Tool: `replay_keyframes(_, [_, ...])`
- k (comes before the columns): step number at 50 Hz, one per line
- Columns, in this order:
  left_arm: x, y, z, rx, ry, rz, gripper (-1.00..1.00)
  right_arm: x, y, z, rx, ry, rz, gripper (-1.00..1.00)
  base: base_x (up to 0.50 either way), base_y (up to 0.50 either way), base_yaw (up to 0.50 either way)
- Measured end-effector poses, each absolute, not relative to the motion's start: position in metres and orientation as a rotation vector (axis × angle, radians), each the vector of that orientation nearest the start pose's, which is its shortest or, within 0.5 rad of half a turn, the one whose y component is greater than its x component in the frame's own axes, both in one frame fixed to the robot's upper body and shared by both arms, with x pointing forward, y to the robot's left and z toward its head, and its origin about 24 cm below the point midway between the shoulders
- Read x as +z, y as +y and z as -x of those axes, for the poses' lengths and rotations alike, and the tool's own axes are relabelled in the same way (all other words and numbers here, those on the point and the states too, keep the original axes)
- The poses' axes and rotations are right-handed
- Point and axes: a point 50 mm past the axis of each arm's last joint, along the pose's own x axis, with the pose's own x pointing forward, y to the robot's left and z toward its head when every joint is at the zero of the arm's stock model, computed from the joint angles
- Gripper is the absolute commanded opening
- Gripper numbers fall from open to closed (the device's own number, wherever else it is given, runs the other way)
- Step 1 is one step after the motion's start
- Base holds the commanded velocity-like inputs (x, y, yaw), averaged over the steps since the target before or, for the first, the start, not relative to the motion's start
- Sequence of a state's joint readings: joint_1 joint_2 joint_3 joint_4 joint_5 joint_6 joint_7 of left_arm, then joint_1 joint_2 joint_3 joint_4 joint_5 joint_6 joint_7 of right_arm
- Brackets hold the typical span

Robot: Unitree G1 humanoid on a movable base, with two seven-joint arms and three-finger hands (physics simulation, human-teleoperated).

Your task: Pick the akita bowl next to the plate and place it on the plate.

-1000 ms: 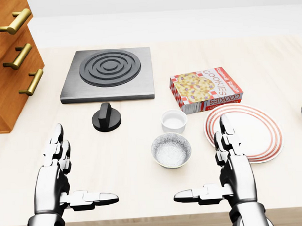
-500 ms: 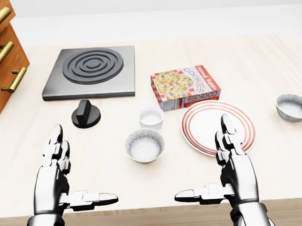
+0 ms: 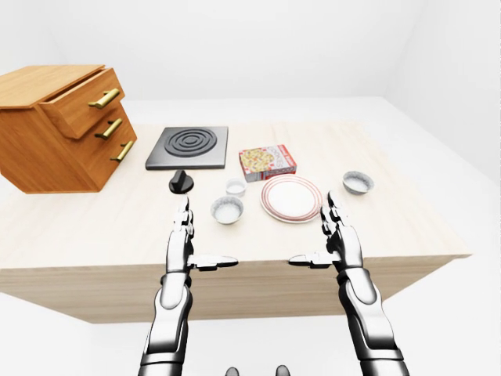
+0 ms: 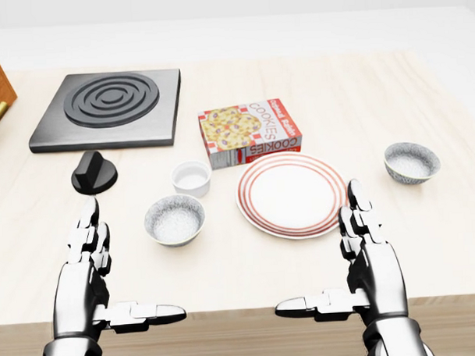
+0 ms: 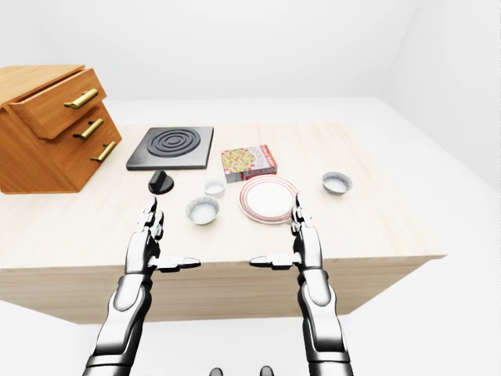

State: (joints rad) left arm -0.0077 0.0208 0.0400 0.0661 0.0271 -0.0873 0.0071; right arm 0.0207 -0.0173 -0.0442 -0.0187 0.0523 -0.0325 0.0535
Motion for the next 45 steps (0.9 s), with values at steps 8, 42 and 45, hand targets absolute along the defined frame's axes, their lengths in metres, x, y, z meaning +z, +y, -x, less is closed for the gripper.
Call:
replay_keyframes(8, [0.0357, 0.1627, -0.2542, 0.044, -0.026, -0.049, 1.00, 0.0448, -0.1621, -0.2499, 0.002, -0.031, -0.035, 1.00, -0.08, -0.31, 0.00])
replay_keyframes(42, [0.0330, 0.1629, -0.2550, 0.050, -0.013, -0.051, 1.00, 0.0441, -0.1643, -0.2517, -0.010, -0.023, -0.037, 1.00, -0.07, -0.28, 0.00])
replay_keyframes(45, [0.0324, 0.1633, -0.2552, 0.052, -0.011, -0.051, 1.00, 0.0434, -0.1635, -0.2517, -0.008, -0.023, -0.029, 1.00, 0.00, 0.00, 0.00])
